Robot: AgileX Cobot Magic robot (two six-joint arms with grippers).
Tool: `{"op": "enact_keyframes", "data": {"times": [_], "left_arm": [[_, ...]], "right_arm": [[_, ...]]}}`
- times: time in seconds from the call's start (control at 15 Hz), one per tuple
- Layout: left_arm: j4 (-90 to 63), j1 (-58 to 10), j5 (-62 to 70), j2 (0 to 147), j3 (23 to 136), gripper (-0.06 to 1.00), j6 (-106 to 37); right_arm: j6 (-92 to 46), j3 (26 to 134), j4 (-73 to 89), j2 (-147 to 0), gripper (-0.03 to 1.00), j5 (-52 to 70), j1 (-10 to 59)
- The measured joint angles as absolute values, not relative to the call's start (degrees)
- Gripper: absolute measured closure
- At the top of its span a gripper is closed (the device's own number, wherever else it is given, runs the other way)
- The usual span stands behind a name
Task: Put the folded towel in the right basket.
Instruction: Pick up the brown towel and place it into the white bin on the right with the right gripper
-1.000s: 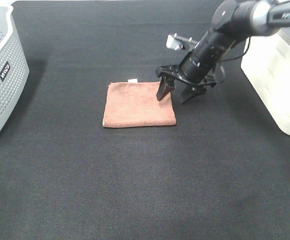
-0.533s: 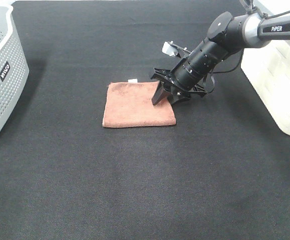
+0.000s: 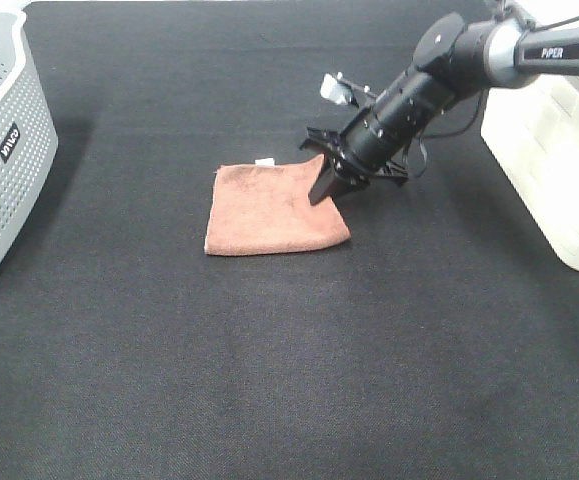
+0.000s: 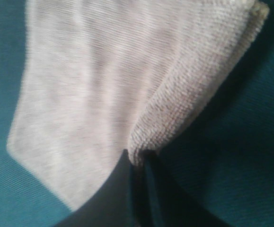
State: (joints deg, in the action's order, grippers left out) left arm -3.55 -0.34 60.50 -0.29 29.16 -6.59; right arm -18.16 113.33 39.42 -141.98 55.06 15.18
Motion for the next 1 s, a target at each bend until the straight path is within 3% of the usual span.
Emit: {"op": "enact_keyframes", "data": {"times": [0.4,1.0], "left_arm": [[-3.55,-0.34,60.50,-0.29,29.16,0.07,-6.59],[-3.55,-0.34,60.50,-0.29,29.16,0.07,-6.59]], "right_arm": [[-10.89,133.61,28.88,-141.46,0.97,69.04,15.18],[-6.53,135.33,10.66,-121.70,0.97,69.61,15.18]]}}
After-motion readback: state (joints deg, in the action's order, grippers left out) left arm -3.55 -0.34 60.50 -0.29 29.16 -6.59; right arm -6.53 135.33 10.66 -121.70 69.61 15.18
